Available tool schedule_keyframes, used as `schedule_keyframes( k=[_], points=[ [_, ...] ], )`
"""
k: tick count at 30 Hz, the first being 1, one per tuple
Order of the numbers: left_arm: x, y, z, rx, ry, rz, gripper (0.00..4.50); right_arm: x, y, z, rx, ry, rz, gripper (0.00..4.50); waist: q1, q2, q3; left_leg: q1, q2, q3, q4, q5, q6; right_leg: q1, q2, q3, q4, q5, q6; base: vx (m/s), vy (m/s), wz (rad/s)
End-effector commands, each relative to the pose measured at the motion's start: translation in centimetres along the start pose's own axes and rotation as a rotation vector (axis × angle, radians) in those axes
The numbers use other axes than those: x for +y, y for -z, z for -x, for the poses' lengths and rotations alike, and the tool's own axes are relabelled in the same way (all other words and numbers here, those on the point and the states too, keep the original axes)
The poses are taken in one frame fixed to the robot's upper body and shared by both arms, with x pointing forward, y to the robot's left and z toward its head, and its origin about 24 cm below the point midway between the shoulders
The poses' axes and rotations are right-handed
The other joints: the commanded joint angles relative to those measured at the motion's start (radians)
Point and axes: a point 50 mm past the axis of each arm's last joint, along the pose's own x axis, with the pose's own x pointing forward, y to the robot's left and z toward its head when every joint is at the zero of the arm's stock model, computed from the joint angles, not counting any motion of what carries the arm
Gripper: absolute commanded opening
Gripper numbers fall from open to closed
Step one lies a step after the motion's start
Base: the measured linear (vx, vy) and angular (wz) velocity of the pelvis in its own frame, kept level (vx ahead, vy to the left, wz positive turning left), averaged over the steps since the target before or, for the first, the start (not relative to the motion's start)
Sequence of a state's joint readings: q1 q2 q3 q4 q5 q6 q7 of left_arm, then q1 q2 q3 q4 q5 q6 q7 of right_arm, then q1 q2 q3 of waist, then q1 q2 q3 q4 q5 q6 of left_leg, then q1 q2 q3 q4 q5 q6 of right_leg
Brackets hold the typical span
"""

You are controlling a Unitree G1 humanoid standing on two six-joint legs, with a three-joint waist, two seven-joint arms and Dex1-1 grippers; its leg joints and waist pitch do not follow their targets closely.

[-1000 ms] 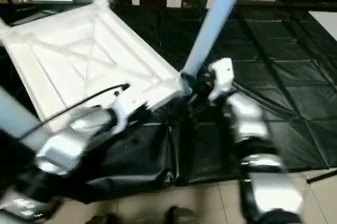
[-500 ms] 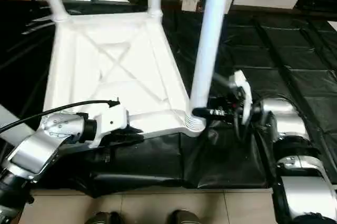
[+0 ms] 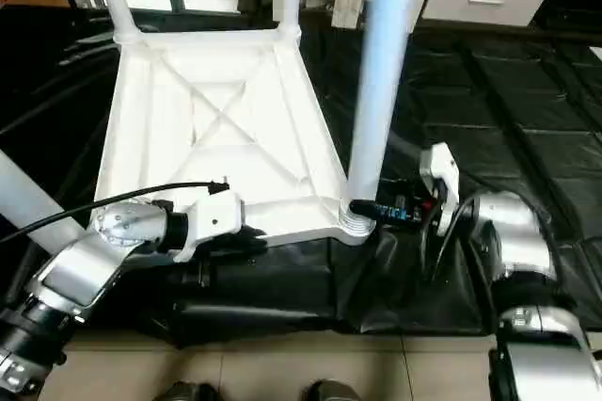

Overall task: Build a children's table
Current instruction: Insert table leg to table base

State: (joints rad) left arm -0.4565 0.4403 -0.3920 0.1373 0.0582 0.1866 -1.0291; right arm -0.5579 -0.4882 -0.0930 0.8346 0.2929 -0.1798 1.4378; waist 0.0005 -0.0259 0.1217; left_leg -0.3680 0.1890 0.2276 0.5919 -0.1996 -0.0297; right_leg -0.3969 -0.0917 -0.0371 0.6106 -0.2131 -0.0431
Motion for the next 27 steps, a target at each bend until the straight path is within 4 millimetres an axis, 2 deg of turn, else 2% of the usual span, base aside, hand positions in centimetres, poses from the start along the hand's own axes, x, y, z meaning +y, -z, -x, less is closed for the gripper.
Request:
schedule_keyframes(
  k=[1,3,4,9,12,19,21,23,24,26,27],
  points=[
    [0.0,0.4,-0.8,0.002,-0.038,0.017,0.00,1.5,3.3,-0.1,0.078,0.010,-0.102,1.85,-0.012,-0.013,-0.043,0.027,0.055,-0.030,-0.079,-0.233,0.072,0.006,-0.052,0.045,-0.095,-0.335,-0.189,0.000,0.000,0.00],
    [0.0,0.3,-0.9,-0.001,-0.039,0.016,0.00,1.8,3.8,0.0,0.068,0.027,-0.117,1.85,-0.013,-0.015,-0.043,0.021,0.055,-0.033,-0.081,-0.229,0.072,0.010,-0.053,0.045,-0.096,-0.347,-0.180,0.000,0.000,0.00],
    [0.0,0.3,-0.9,-0.002,-0.039,0.015,0.00,2.0,4.0,0.1,0.066,0.032,-0.124,1.85,-0.010,-0.013,-0.041,0.025,0.056,-0.031,-0.082,-0.237,0.070,0.005,-0.052,0.046,-0.100,-0.357,-0.174,0.000,0.000,0.00],
    [0.0,0.4,-1.0,-0.003,-0.034,0.011,0.00,2.7,5.1,0.7,0.071,0.055,-0.158,1.85,-0.012,-0.010,-0.040,0.024,0.056,-0.033,-0.086,-0.258,0.062,0.004,-0.052,0.046,-0.101,-0.358,-0.177,0.000,0.000,0.00],
    [0.0,0.4,-1.0,-0.003,-0.036,0.007,0.00,2.6,5.2,0.9,0.057,0.090,-0.167,1.85,-0.012,-0.010,-0.039,0.026,0.057,-0.033,-0.087,-0.283,0.054,0.001,-0.052,0.047,-0.105,-0.379,-0.174,0.000,0.000,0.00],
    [0.4,0.3,-1.2,-0.016,-0.071,0.029,0.00,1.9,4.2,0.0,-0.068,0.182,-0.184,1.85,-0.014,-0.008,-0.042,0.019,0.056,-0.038,-0.093,-0.288,0.043,0.006,-0.054,0.045,-0.103,-0.390,-0.165,0.000,0.000,0.00],
    [0.8,-0.1,-1.1,-0.043,-0.080,0.064,0.56,1.4,3.4,-0.4,-0.115,0.210,-0.169,1.85,-0.016,-0.006,-0.047,0.018,0.058,-0.037,-0.091,-0.252,0.047,0.008,-0.055,0.046,-0.099,-0.346,-0.176,0.000,0.000,0.00],
    [1.0,-0.3,-1.1,-0.054,-0.087,0.070,0.61,1.3,3.1,-0.5,-0.129,0.218,-0.164,1.85,-0.017,-0.006,-0.049,0.014,0.055,-0.034,-0.087,-0.234,0.055,0.010,-0.055,0.046,-0.097,-0.317,-0.186,0.000,0.000,0.00],
    [1.2,-0.5,-1.0,-0.062,-0.091,0.051,0.61,0.8,2.5,-0.7,-0.167,0.241,-0.151,1.85,-0.016,-0.004,-0.053,0.016,0.056,-0.033,-0.086,-0.225,0.058,0.011,-0.055,0.045,-0.096,-0.303,-0.190,0.000,0.000,0.00],
    [1.3,-0.6,-0.8,-0.069,-0.087,0.038,0.93,0.2,1.4,-0.9,-0.227,0.280,-0.131,1.85,-0.022,-0.003,-0.061,0.006,0.055,-0.034,-0.082,-0.169,0.077,0.019,-0.053,0.042,-0.082,-0.203,-0.214,0.000,0.000,0.00],
    [1.4,-0.7,-0.7,-0.071,-0.084,0.029,0.99,-0.2,0.6,-1.1,-0.268,0.302,-0.119,1.85,-0.022,0.002,-0.069,0.009,0.056,-0.035,-0.079,-0.136,0.084,0.021,-0.053,0.040,-0.075,-0.156,-0.225,0.000,0.000,0.00]
  ],
)
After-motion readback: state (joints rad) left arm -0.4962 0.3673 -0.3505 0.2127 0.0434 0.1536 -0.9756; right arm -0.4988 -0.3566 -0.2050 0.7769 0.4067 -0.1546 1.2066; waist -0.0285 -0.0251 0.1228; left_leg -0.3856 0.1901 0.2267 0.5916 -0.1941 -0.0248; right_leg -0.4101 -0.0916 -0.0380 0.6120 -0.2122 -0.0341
